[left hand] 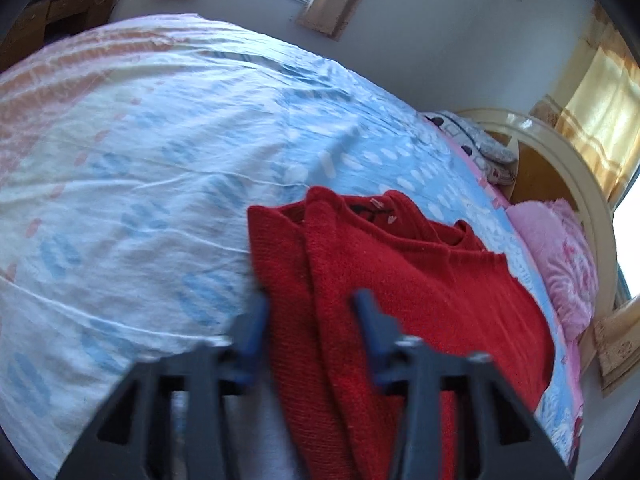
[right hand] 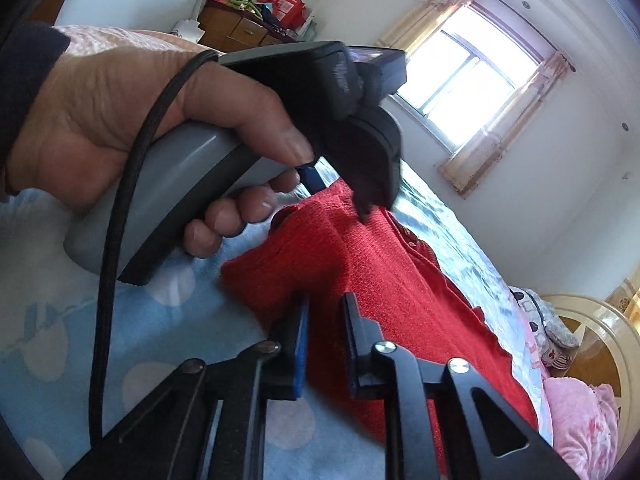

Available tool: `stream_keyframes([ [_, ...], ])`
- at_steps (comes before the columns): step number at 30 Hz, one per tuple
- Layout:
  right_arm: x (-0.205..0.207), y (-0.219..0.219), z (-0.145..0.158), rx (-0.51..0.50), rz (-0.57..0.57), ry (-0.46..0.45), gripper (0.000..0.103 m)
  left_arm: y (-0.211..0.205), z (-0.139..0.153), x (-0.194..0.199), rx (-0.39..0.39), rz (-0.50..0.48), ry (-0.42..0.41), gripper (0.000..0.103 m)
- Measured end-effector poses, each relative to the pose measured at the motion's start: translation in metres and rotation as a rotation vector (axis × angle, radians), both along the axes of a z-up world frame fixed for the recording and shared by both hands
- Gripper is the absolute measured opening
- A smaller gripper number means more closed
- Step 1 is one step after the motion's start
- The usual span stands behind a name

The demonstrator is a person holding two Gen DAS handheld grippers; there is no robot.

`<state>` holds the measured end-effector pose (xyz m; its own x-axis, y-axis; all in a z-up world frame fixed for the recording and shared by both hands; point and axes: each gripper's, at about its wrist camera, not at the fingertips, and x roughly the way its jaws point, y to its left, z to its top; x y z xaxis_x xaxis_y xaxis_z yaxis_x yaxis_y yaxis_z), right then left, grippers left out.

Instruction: Fold small clothes

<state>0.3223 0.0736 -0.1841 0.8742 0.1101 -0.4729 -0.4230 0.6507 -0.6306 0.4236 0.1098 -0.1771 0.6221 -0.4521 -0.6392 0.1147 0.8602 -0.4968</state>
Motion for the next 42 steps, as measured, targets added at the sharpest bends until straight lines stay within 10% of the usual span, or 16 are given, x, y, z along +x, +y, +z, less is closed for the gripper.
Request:
stream_keyframes([
  [16,0.001,-0.042,0.042,0.213,-0.059,0.078,0.006,0.006,0.022,-0.006,-0.17,0.033,0.076,0.016],
  [42,0.006,-0.166,0.084,0.577,-0.167,0.109,0.002,-0.092,0.106,-0.006,-0.156,-0.033,0.0,0.015],
])
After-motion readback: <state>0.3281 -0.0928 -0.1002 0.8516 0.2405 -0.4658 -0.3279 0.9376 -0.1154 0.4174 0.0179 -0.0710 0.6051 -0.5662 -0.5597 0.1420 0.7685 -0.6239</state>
